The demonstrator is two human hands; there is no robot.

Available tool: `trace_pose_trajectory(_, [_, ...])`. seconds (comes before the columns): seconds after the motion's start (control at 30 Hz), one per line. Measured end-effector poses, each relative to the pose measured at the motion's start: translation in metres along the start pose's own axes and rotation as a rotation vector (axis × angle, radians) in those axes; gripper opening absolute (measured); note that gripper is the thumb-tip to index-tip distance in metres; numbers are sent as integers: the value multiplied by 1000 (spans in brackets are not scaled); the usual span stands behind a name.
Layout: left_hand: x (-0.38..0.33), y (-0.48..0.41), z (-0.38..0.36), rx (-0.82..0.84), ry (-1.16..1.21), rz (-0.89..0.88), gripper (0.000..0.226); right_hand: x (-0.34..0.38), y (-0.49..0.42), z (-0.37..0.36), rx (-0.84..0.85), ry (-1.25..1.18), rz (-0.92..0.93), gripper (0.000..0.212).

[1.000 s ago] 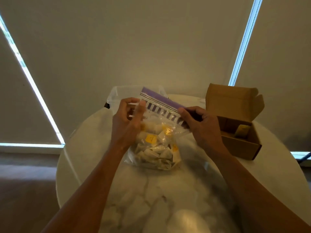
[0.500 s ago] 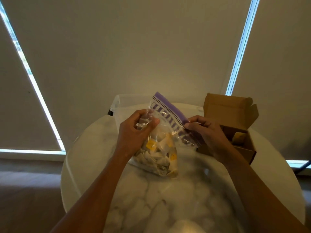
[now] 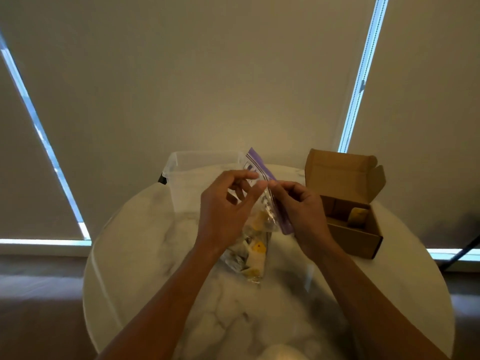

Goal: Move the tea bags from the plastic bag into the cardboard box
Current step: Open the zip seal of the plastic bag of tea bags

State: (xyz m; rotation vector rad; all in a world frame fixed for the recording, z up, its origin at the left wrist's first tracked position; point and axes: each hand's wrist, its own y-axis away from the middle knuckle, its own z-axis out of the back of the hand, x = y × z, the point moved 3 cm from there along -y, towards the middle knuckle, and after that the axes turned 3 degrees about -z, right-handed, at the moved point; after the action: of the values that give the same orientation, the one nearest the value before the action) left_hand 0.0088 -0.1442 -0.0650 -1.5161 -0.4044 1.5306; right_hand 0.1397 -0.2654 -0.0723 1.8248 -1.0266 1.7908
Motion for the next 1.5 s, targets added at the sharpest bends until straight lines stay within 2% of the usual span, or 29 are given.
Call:
trace_pose_trajectory(0.13, [-3, 12, -10, 63, 115, 68, 25, 6, 2, -2, 35, -60, -83, 43])
trace_pose_trajectory(0.27, [4, 13, -10, 92, 153, 198, 43, 10, 7, -8, 141, -101, -148, 54])
trace_pose_trajectory(0.33, [3, 12, -9, 91, 183, 213, 49, 7, 8, -11, 169, -91, -146, 49])
trace_pose_trajectory(0.47, [-2, 10, -4, 101, 231, 231, 45, 5, 5, -8, 199, -81, -91, 33])
trace_pose_trajectory(0.63, [-8, 11, 0, 102, 263, 229, 47, 6, 6, -10, 237, -7, -64, 35])
trace_pose_trajectory(0.73, [-9, 11, 0, 131, 305, 232, 40, 6, 6, -9, 245, 11, -67, 35])
trace_pose_trajectory(0.97, [-1, 9, -2, 218, 323, 232, 34, 13, 9, -8, 305, -72, -112, 18])
trace_pose_trajectory(1.07, [1, 10, -3, 235, 295, 213, 31, 19, 10, -6, 330, -93, -144, 23])
trace_pose_trajectory(1.23, [-4, 11, -3, 227, 223, 205, 29, 21, 14, -10, 355, 53, -176, 36])
trace_pose_trajectory(1.4, [-7, 8, 2, 262, 313, 240, 51, 25, 22, -18, 427, 324, -48, 49])
trace_pose_trajectory(1.47, [-10, 8, 1, 330, 238, 239, 54, 30, 24, -20, 441, 372, 22, 45])
trace_pose_trajectory(1.5, [-10, 8, 0, 375, 176, 230, 65, 31, 25, -20, 451, 372, 52, 43])
